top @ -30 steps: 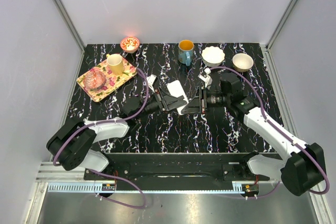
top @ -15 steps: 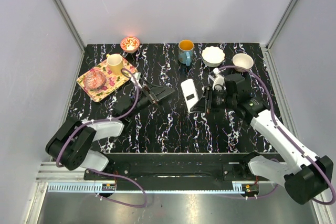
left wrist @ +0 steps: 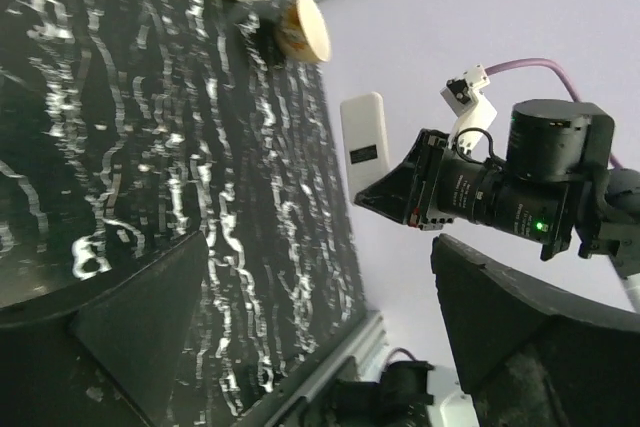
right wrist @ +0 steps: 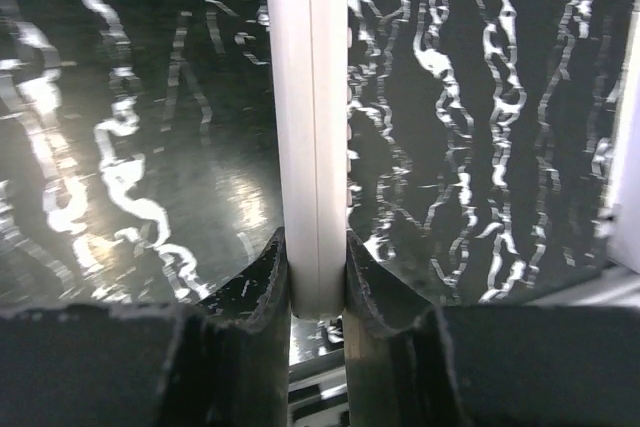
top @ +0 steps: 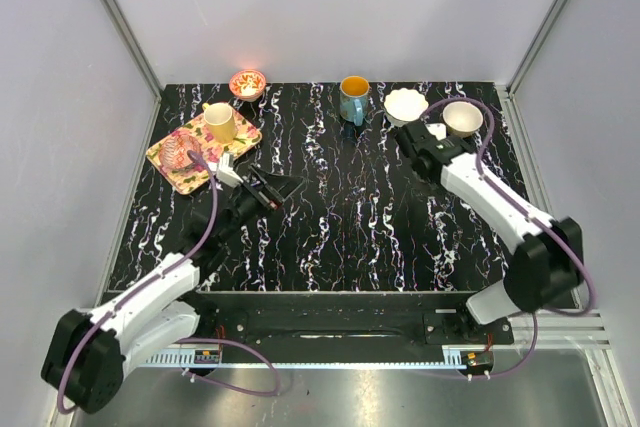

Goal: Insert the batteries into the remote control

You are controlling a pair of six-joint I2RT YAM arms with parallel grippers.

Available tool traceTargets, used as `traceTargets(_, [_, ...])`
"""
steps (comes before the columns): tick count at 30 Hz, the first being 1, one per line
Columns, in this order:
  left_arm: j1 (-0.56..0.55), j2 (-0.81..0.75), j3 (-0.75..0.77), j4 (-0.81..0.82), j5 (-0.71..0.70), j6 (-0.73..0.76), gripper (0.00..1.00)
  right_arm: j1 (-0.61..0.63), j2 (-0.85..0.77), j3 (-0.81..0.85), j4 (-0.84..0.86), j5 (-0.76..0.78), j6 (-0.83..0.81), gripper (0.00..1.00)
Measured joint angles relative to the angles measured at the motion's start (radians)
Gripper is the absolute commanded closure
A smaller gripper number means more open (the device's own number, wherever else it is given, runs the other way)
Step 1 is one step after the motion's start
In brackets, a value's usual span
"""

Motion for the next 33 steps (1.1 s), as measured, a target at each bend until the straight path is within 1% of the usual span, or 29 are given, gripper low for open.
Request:
traceTargets(4, [0.000, -0.110, 0.007, -0.197, -0.061, 0.066, 0.01, 0.012, 0.176, 0.049, -0.064, 0.129, 0.003, 1.00])
traceTargets(9, [0.000, -0.179, 0.010, -0.370, -0.096, 0.121, 0.01, 0.060, 0.378, 0.106, -0.076, 0.198, 0.013, 1.00])
traceTargets(13, [0.000, -0.206, 0.009, -0.417, -0.096, 0.136, 0.01, 0.073, 0.473, 0.124, -0.076, 0.208, 0.011, 1.00])
traceTargets(18, [0.000, -0.220, -0.007, -0.433, -0.095, 0.139, 0.01, 0.072, 0.573, 0.167, -0.077, 0.233, 0.009, 1.00])
traceTargets(22, [0.000, -0.219, -0.011, -0.446, -0.092, 0.139, 0.01, 0.072, 0.617, 0.176, -0.072, 0.237, 0.004, 1.00])
traceTargets(25, [0.000, -0.212, -0.011, -0.448, -0.089, 0.144, 0.01, 0.071, 0.641, 0.184, -0.071, 0.234, -0.007, 0.90])
traceTargets(26, [0.000, -0.208, -0.011, -0.449, -0.087, 0.146, 0.01, 0.071, 0.648, 0.185, -0.067, 0.233, -0.014, 0.82])
traceTargets(28, [0.000, -0.198, -0.011, -0.452, -0.085, 0.149, 0.01, 0.071, 0.650, 0.185, -0.064, 0.226, -0.026, 0.73])
traceTargets(29, [0.000, -0.195, -0.011, -0.455, -0.085, 0.150, 0.01, 0.071, 0.650, 0.185, -0.063, 0.224, -0.032, 0.62])
traceTargets(33, [0.000, -0.187, -0.011, -0.460, -0.084, 0.153, 0.01, 0.070, 0.649, 0.179, -0.047, 0.182, -0.058, 0.42])
